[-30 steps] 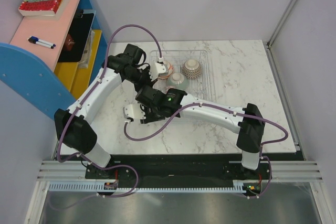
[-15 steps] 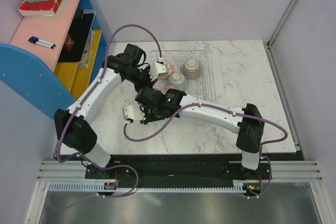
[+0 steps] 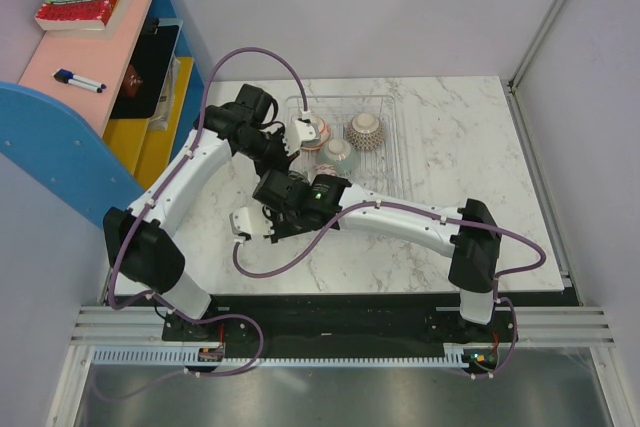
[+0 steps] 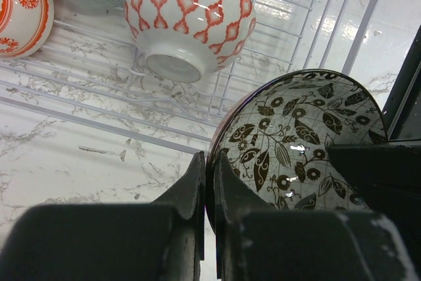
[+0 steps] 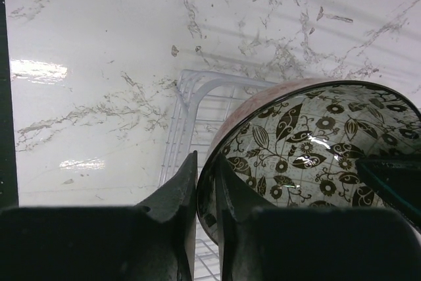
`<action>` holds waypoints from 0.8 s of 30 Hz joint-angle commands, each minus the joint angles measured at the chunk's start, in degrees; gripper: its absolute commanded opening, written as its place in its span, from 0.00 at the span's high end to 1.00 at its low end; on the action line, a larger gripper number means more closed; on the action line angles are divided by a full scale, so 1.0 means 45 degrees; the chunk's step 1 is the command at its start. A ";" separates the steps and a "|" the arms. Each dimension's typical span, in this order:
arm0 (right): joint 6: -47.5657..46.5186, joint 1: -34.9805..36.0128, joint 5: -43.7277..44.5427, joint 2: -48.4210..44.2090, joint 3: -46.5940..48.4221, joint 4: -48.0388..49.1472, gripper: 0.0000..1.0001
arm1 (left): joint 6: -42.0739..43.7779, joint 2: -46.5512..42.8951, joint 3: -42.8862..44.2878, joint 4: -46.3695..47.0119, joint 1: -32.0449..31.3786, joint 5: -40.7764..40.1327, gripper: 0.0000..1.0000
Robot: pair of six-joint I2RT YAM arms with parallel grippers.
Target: Load the bowls into the dish rack
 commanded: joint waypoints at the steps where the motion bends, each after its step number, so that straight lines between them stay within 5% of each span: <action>1: 0.0086 0.0096 -0.0067 0.0022 0.0242 0.0320 1.00 | -0.0409 -0.0246 0.0351 0.0144 -0.0138 0.0517 0.98; 4: 0.0144 0.0096 0.0089 -0.0115 0.0105 0.0574 1.00 | -0.0487 -0.0247 0.0234 0.0222 -0.0119 0.0556 0.91; 9: 0.0223 0.0077 0.0285 -0.0408 -0.0090 0.0828 1.00 | -0.0915 -0.0578 -0.0175 0.0982 -0.0119 0.0848 0.35; 12: 0.0320 0.0096 0.0422 -0.0544 -0.0266 0.0984 1.00 | -0.1228 -0.0851 -0.0274 0.1549 -0.0119 0.1121 0.22; 17: 0.0476 0.0077 0.0734 -0.0798 -0.0714 0.1472 1.00 | -0.1892 -0.1768 -0.0274 0.2776 -0.0060 0.1122 0.15; 24: 0.0769 0.0018 0.1105 -0.1188 -0.0794 0.2155 1.00 | -0.4235 -0.3311 -0.0800 0.6387 0.0990 -0.2020 0.06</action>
